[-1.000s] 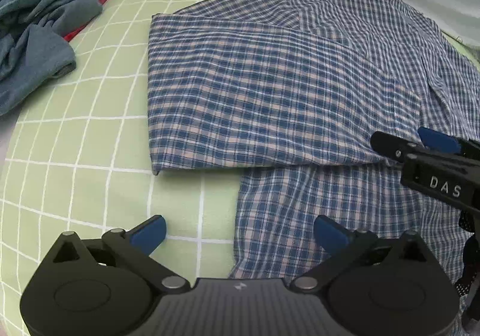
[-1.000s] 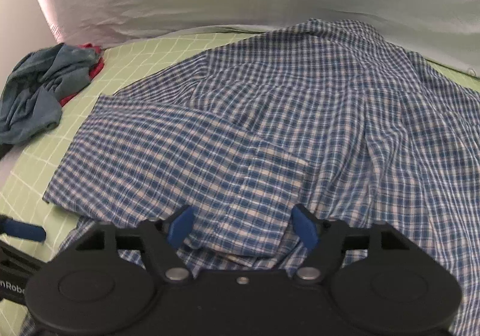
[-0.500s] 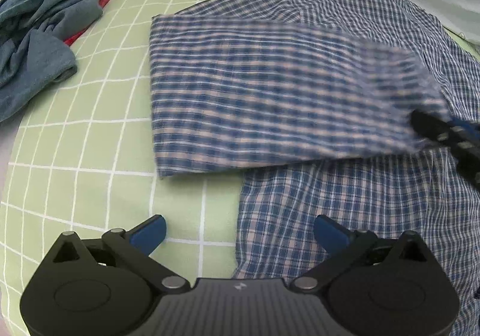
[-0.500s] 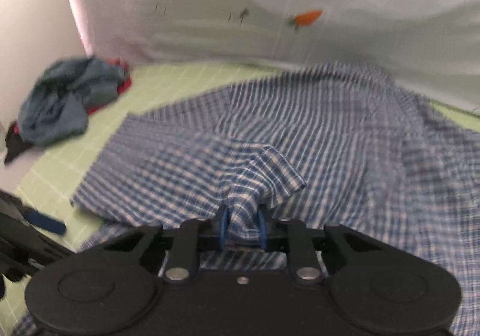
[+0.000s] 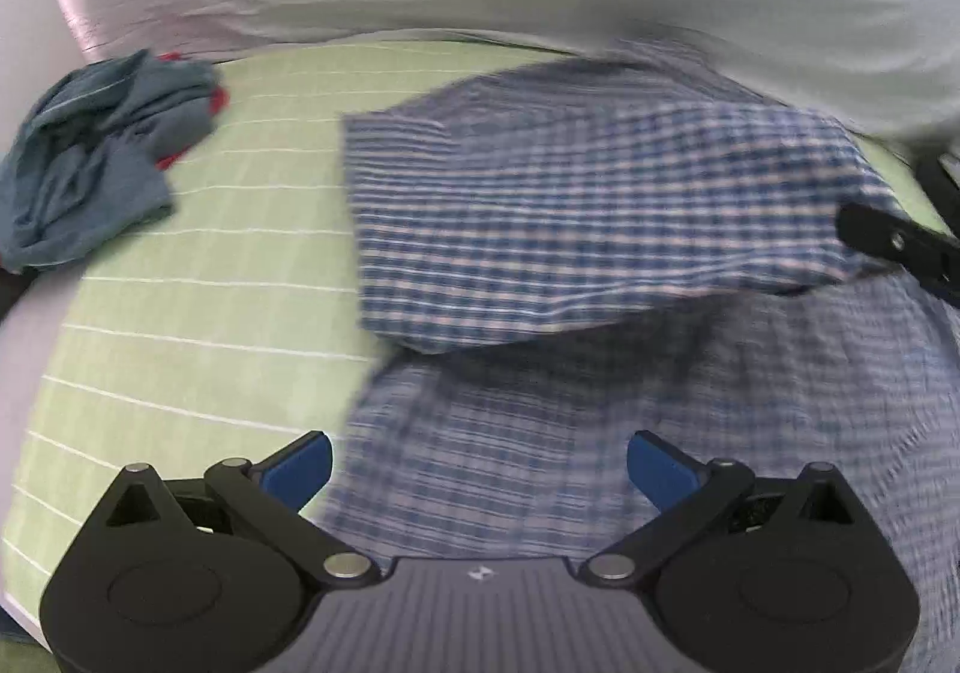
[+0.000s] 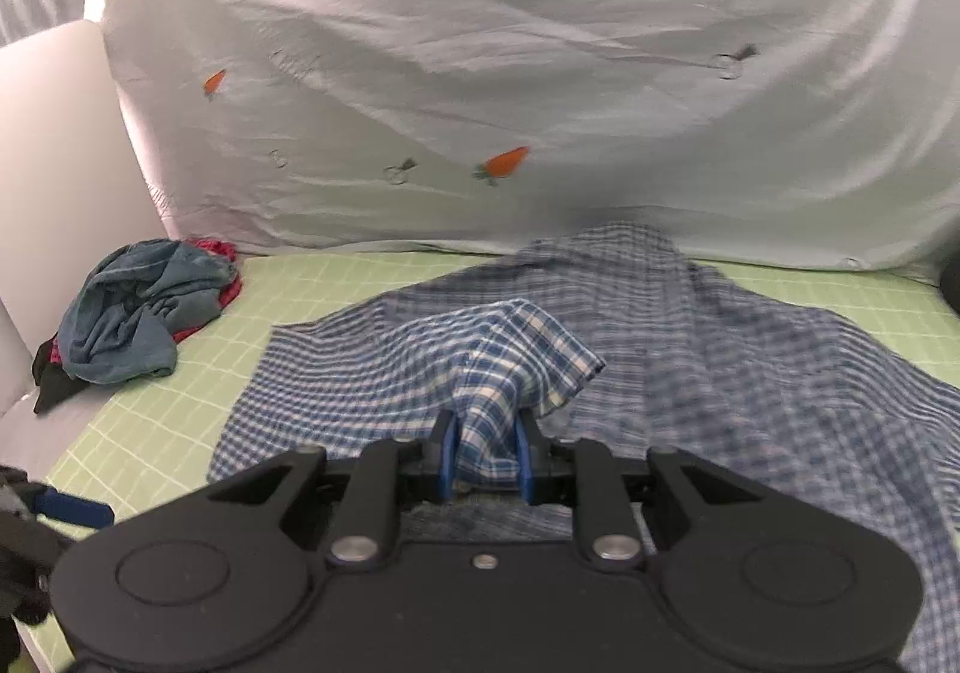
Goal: Fold clothes
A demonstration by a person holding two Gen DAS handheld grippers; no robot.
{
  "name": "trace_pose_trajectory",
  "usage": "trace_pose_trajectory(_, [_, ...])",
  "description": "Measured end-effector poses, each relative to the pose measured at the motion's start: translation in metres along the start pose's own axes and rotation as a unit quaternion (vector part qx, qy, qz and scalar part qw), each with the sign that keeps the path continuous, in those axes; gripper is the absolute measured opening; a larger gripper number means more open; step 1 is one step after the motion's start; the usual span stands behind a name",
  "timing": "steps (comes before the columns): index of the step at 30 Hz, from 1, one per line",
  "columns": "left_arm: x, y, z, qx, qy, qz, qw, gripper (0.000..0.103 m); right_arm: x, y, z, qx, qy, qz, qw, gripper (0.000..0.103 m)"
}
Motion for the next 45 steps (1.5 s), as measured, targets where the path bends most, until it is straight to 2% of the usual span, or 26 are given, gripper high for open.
trace_pose_trajectory(5, [0.014, 0.009, 0.055, 0.002, 0.033, -0.01, 0.9994, 0.103, 0.009, -0.027, 0.044, 0.005, 0.014, -0.002, 1.0, 0.02])
trace_pose_trajectory(9, [0.024, 0.028, 0.082, -0.008, 0.035, -0.028, 0.9989, 0.103, 0.013, -0.038, 0.072, 0.008, 0.024, 0.0, 1.0, 0.02])
trace_pose_trajectory(18, [0.038, 0.062, 0.085, -0.065, 0.009, -0.081, 0.9945, 0.103, 0.009, -0.063, 0.137, 0.026, 0.026, 0.02, 0.999, 0.02])
trace_pose_trajectory(26, [0.041, 0.072, 0.076, -0.072, -0.046, -0.105, 0.9908, 0.103, -0.004, -0.099, 0.222, 0.105, 0.043, 0.054, 0.992, 0.018])
trace_pose_trajectory(29, [0.043, 0.076, 0.071, -0.072, -0.068, -0.114, 0.9886, 0.103, 0.0, -0.107, 0.259, 0.156, 0.048, 0.058, 0.985, 0.018])
trace_pose_trajectory(33, [0.046, 0.08, 0.063, -0.072, -0.107, -0.122, 0.9841, 0.103, 0.022, -0.095, 0.304, 0.194, 0.08, 0.011, 0.978, 0.019])
trace_pose_trajectory(34, [0.047, 0.081, 0.062, -0.073, -0.106, -0.12, 0.9844, 0.103, 0.029, -0.09, 0.31, 0.198, 0.08, -0.012, 0.977, 0.02])
trace_pose_trajectory(36, [0.047, 0.083, 0.06, -0.073, -0.106, -0.116, 0.9849, 0.103, 0.043, -0.08, 0.31, 0.203, 0.077, -0.045, 0.975, 0.026])
trace_pose_trajectory(37, [0.046, 0.084, 0.059, -0.073, -0.105, -0.117, 0.9849, 0.103, 0.048, -0.079, 0.305, 0.202, 0.08, -0.052, 0.975, 0.034])
trace_pose_trajectory(38, [0.046, 0.086, 0.058, -0.072, -0.104, -0.119, 0.9848, 0.103, 0.053, -0.079, 0.301, 0.201, 0.084, -0.057, 0.974, 0.055])
trace_pose_trajectory(39, [0.045, 0.087, 0.057, -0.071, -0.102, -0.119, 0.9851, 0.103, 0.056, -0.08, 0.296, 0.201, 0.084, -0.056, 0.974, 0.066])
trace_pose_trajectory(40, [0.044, 0.089, 0.056, -0.069, -0.097, -0.116, 0.986, 0.103, 0.057, -0.082, 0.288, 0.198, 0.085, -0.051, 0.975, 0.085])
trace_pose_trajectory(41, [0.043, 0.09, 0.055, -0.066, -0.093, -0.114, 0.9869, 0.103, 0.058, -0.084, 0.28, 0.195, 0.086, -0.046, 0.976, 0.095])
trace_pose_trajectory(45, [0.04, 0.097, 0.05, -0.052, -0.062, -0.094, 0.9922, 0.103, 0.059, -0.093, 0.242, 0.178, 0.085, -0.022, 0.98, 0.103])
Point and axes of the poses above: each gripper's, at about its wrist camera, not at the fingertips, and y roughly the way its jaws point, z to its right, x to its underside, the point moved 4 cm from there along y, roughly the way its jaws point, and after that the axes turned 12 degrees about -x, right-handed, at the moved point
